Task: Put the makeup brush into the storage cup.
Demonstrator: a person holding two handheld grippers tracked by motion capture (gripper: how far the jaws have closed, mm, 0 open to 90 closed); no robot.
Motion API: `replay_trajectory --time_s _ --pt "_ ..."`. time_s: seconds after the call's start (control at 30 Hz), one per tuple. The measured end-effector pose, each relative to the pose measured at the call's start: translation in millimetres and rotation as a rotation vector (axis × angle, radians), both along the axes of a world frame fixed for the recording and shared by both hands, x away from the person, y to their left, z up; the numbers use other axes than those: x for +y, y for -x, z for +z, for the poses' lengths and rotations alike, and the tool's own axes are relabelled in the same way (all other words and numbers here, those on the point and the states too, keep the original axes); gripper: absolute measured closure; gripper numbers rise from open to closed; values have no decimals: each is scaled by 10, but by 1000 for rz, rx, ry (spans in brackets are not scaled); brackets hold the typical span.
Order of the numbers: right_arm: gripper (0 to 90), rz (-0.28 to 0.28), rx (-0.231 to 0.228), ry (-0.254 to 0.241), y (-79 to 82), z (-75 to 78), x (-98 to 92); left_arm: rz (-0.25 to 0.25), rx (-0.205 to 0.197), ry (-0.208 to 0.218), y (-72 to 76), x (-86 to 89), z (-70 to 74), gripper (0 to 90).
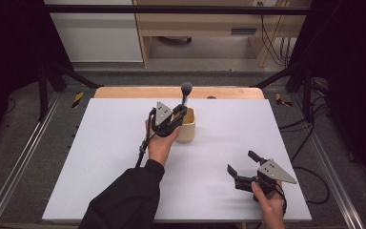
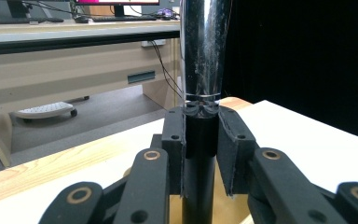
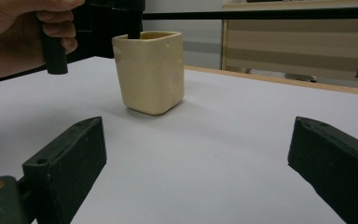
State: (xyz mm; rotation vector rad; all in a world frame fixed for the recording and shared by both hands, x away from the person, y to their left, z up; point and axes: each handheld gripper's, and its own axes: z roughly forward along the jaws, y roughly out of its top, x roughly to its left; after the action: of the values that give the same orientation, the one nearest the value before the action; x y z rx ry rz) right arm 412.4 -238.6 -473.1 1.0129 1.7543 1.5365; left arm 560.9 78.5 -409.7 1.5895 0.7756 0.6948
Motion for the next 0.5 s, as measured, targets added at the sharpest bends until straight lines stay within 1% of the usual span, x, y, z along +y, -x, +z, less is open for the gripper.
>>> replay_trajectory --time_s 0.17,0.23,0.3,0.33,0.4,0.5 --pt "46 1 0 2 0 -1 2 -3 0 1 6 -3 3 740" --pt "45 2 0 4 -1 -3 1 -18 -1 4 8 -2 4 733" --pt "45 2 2 4 -1 -4 1 -20 -10 0 24 -3 19 646" --pt "45 2 2 4 -1 -4 0 -22 -16 4 39 2 34 570" --pt "45 2 1 5 -1 -4 0 -29 -32 7 76 25 74 465" --pt "45 2 -1 7 -3 -4 1 -28 -52 23 140 73 130 367"
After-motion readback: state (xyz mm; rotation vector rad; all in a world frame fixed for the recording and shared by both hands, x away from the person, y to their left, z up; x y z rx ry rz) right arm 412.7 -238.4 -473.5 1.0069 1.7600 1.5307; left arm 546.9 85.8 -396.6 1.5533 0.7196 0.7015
